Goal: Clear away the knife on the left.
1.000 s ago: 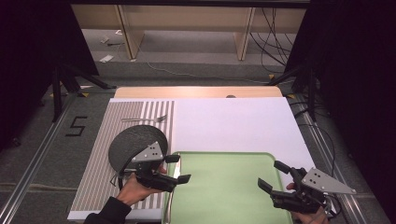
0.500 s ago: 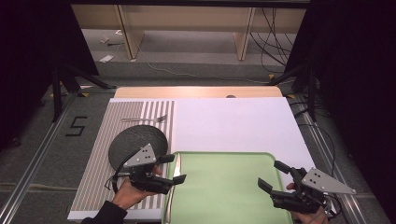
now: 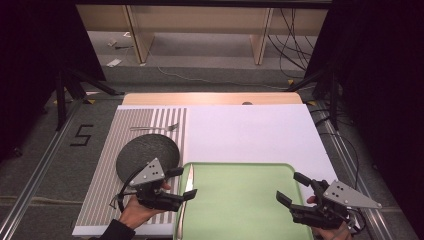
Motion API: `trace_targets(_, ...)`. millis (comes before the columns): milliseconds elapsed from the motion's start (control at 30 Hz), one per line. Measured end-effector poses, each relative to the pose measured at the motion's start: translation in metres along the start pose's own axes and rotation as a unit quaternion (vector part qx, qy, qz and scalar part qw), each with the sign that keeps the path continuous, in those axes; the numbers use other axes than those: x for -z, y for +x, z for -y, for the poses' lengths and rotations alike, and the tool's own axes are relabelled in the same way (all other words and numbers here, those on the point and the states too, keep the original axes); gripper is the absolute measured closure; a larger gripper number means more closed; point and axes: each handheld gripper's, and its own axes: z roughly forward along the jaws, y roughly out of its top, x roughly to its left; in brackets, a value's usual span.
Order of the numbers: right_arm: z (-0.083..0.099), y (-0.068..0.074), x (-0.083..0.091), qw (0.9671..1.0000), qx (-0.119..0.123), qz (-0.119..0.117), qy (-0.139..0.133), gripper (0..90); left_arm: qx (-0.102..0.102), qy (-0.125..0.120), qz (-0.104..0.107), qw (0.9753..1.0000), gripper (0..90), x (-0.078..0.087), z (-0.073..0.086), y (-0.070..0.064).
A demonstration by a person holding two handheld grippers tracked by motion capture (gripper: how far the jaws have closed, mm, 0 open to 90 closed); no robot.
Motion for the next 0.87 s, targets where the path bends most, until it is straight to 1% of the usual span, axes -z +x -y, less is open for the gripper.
trace_targets(133, 0.0, 0.0005, 0.0005, 1.0, 0.0, -0.001, 0.0, 19.3, 0.003, -0.002, -0.004, 1.0, 17.3, 0.0038, 0.0017, -0.0019)
trace_targets(300, 0.0, 0.0005, 0.0005, 1.0, -0.001, -0.001, 0.0, 19.2, -0.003, -0.002, -0.008, 1.0, 16.6, 0.0052, 0.0034, -0.0043)
trace_targets(567, 0.0, 0.0004, 0.0002, 1.0, 0.0, -0.002, 0.0, 19.2, -0.006, 0.001, -0.012, 0.9999, 16.5, 0.0039, 0.0037, -0.0027)
trace_targets(867, 0.0, 0.0004, 0.0002, 1.0, 0.0, -0.002, 0.0, 19.2, -0.005, 0.003, -0.01, 0.9999, 16.4, 0.003, 0.0036, -0.003)
